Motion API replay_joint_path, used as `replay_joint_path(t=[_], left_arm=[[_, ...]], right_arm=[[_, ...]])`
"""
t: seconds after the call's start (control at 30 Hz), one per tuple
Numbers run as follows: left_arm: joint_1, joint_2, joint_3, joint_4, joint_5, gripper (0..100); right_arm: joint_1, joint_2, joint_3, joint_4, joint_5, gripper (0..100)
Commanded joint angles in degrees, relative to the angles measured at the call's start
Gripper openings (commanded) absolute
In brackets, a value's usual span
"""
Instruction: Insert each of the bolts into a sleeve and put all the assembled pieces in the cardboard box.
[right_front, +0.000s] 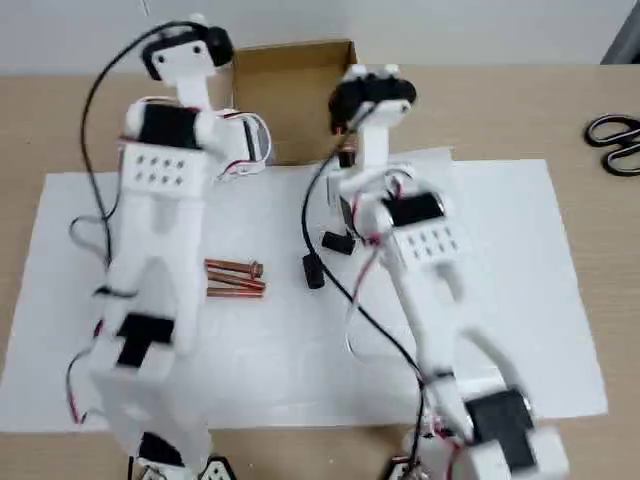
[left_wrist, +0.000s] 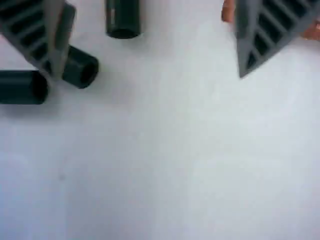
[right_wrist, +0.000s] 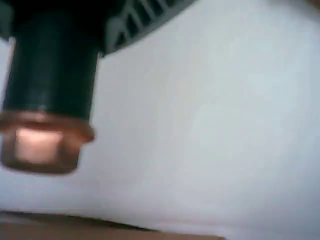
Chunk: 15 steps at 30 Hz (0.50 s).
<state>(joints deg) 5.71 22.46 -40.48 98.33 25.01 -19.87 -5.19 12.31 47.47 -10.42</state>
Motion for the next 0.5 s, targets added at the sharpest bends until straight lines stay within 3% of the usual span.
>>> replay_joint_path(t=[0.0,0.23,0.47], left_arm=[[-0.44,6.95,-12.35,2.20,-0.44,21],[-0.35,12.57,-14.90,2.11,-0.53,12],[-0.53,12.92,-15.08,2.11,-0.53,12]], right_arm=[[1.36,9.71,-16.79,1.01,-0.62,0.5],[6.37,31.25,-44.40,-6.29,-0.44,0.5],[4.88,49.54,-66.73,-8.57,-0.26,0.5]])
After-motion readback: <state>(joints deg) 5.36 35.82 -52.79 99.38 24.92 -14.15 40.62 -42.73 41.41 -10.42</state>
